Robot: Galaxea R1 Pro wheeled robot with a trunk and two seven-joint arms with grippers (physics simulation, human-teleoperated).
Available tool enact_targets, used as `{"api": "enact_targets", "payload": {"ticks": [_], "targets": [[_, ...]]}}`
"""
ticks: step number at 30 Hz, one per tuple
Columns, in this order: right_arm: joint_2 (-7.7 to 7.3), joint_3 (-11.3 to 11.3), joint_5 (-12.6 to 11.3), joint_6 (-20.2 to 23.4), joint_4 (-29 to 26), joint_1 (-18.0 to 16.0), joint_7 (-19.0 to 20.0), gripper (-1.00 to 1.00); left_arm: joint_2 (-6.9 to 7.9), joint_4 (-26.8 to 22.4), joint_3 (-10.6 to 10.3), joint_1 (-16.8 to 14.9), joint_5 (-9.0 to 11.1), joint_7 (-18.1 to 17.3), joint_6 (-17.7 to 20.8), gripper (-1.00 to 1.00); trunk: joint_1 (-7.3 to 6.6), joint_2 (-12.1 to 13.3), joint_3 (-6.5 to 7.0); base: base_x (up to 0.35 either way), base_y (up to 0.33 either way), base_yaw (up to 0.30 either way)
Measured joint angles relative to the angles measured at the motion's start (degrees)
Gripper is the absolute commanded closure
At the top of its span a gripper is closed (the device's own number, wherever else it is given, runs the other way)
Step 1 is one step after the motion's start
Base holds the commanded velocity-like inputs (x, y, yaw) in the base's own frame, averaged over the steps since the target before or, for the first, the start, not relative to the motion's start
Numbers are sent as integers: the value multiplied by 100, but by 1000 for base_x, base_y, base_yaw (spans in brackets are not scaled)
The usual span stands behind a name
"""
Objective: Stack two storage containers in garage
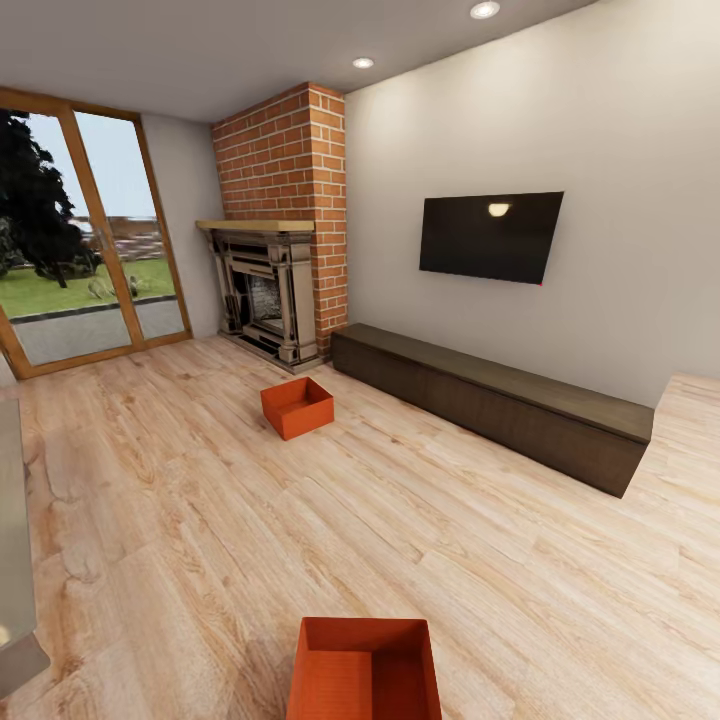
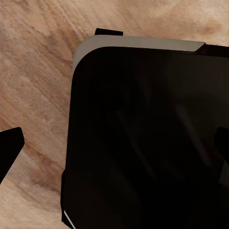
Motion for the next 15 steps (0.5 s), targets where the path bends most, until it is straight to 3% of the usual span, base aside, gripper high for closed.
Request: {"api": "enact_targets", "payload": {"ticks": [15], "targets": [[-1, 0, 0, -2, 0, 0, 0, -100, -5, 0, 0, 0, -4, 0, 6, -100, 0, 0, 0, 0, 0, 0]]}}
